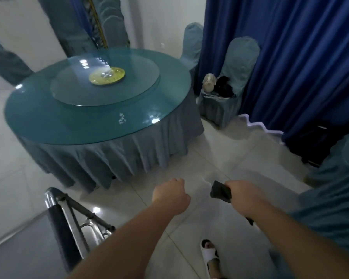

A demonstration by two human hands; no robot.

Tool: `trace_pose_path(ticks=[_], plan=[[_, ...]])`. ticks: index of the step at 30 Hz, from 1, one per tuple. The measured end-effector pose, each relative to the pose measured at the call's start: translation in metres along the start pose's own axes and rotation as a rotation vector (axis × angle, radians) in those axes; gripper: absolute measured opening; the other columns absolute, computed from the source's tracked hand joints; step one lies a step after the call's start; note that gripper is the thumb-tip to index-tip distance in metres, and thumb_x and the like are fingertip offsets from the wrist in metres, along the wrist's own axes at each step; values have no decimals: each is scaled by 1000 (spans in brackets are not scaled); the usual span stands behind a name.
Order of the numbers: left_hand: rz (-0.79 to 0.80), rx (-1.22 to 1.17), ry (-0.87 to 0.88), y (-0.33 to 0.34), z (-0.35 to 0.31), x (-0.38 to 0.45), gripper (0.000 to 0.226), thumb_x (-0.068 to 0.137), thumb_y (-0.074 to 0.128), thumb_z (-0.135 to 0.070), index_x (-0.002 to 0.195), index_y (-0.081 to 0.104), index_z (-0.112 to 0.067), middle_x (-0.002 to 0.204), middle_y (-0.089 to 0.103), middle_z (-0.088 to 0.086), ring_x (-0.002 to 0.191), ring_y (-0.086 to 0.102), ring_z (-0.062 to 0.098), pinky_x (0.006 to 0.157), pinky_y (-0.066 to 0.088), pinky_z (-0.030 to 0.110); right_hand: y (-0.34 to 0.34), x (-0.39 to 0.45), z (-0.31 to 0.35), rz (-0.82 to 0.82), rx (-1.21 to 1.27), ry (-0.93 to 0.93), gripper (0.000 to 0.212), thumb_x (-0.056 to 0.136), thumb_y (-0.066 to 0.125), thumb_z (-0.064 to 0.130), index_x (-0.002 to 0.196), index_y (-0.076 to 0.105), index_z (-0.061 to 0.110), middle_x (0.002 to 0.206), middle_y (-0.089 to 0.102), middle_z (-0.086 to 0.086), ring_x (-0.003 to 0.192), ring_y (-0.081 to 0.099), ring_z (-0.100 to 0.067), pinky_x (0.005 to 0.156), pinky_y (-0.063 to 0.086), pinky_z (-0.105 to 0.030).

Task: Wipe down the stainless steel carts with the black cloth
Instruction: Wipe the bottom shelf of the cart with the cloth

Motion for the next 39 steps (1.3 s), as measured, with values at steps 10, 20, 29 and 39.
trace_pose_path(ticks=[10,20,29,39], plan=[[-85,-201,-456,-63,72,52,50,102,48,-44,145,49,-19,143,55,10,131,55,36,104,46,49,-82,180,106,96,-236,-514,22,93,55,15,102,61,34,97,63,5,79,53,-20,68,40,-32],[-145,-342,-775,-65,228,61,47,100,48,-45,141,52,-23,137,58,5,121,59,31,94,49,44,-78,251,307,119,-292,-930,19,85,56,16,96,57,32,93,63,8,86,63,-21,68,51,-35],[-153,-434,-787,-115,386,109,37,102,50,-45,132,55,-23,124,63,6,110,62,29,97,56,49,-103,331,464,68,-291,-932,23,80,55,17,96,57,33,92,65,8,85,64,-23,69,54,-37],[-198,-502,-891,-146,518,153,38,100,51,-44,134,57,-26,123,64,5,108,63,27,95,58,48,-108,414,598,126,-336,-981,21,84,54,16,94,58,34,86,62,9,80,63,-20,70,57,-39]])
Point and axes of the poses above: each hand's wrist, its own x-axis towards the middle knuckle, its own y-axis out of the palm, z = x × y, the point moved 2 cm from there along x, towards the middle knuckle
